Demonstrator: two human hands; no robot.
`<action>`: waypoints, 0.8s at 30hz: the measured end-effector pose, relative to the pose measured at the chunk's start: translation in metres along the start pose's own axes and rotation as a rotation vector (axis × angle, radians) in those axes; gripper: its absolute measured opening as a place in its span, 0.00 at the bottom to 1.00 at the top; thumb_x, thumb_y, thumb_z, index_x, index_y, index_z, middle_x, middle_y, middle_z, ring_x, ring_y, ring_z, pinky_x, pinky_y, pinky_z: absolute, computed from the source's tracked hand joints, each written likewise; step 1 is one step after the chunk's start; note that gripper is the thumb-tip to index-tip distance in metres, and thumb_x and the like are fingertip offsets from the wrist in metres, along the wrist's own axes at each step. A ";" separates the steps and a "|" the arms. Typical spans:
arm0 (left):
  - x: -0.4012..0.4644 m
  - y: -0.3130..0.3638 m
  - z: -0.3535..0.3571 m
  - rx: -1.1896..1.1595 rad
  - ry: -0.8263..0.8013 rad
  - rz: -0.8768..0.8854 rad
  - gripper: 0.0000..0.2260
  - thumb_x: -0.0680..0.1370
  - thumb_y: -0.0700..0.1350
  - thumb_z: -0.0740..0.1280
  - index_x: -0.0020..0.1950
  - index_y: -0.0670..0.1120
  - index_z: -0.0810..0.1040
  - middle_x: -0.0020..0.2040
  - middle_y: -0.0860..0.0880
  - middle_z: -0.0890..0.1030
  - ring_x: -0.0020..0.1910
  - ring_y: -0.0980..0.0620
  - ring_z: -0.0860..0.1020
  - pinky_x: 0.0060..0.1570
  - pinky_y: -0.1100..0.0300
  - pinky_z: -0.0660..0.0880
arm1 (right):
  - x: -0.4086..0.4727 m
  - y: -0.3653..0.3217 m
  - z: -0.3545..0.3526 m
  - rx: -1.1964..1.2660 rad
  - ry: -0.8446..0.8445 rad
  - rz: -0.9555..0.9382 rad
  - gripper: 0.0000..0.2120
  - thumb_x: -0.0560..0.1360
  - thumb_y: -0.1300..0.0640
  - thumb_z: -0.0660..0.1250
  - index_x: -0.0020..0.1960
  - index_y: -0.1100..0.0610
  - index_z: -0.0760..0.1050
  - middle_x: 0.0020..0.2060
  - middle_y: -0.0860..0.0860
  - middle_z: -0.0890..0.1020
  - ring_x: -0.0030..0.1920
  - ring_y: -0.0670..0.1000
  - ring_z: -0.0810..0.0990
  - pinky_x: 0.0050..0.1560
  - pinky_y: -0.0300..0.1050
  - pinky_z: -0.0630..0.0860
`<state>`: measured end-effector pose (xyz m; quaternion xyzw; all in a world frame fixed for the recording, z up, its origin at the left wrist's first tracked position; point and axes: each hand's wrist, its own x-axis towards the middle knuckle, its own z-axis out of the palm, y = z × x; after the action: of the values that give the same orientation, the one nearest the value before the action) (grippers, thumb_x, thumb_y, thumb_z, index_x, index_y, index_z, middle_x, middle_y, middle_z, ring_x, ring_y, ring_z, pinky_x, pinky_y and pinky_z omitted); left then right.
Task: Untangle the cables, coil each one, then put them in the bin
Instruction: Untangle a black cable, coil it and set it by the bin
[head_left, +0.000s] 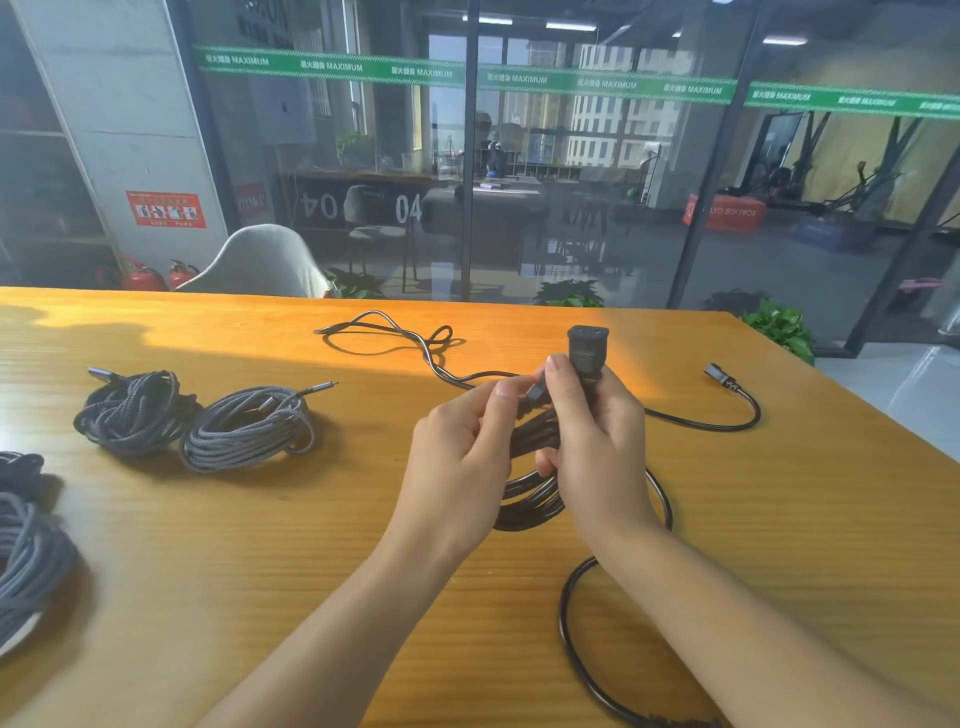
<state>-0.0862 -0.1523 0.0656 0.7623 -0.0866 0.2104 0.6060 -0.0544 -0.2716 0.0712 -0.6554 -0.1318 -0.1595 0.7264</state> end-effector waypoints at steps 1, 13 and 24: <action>-0.002 0.002 0.001 -0.008 -0.009 0.036 0.15 0.87 0.56 0.58 0.60 0.59 0.85 0.30 0.48 0.66 0.30 0.49 0.64 0.32 0.55 0.63 | 0.001 0.000 0.000 0.018 0.009 0.019 0.14 0.84 0.50 0.65 0.50 0.60 0.79 0.41 0.63 0.78 0.34 0.53 0.75 0.27 0.47 0.73; 0.003 -0.003 -0.008 -0.057 0.006 0.052 0.10 0.85 0.45 0.64 0.61 0.50 0.84 0.25 0.62 0.74 0.24 0.61 0.69 0.28 0.71 0.64 | 0.006 0.012 -0.005 0.159 -0.096 0.164 0.19 0.88 0.46 0.53 0.59 0.57 0.77 0.43 0.56 0.83 0.37 0.53 0.79 0.39 0.52 0.83; 0.010 0.002 -0.027 -0.438 0.025 -0.123 0.15 0.82 0.54 0.64 0.59 0.50 0.87 0.37 0.44 0.54 0.32 0.49 0.52 0.29 0.57 0.51 | 0.027 0.031 -0.035 -0.423 -0.239 0.098 0.08 0.80 0.47 0.71 0.54 0.51 0.79 0.37 0.44 0.86 0.28 0.53 0.78 0.33 0.46 0.78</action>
<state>-0.0836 -0.1261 0.0767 0.6137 -0.0758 0.1588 0.7697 -0.0175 -0.3056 0.0504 -0.8127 -0.1484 -0.0695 0.5591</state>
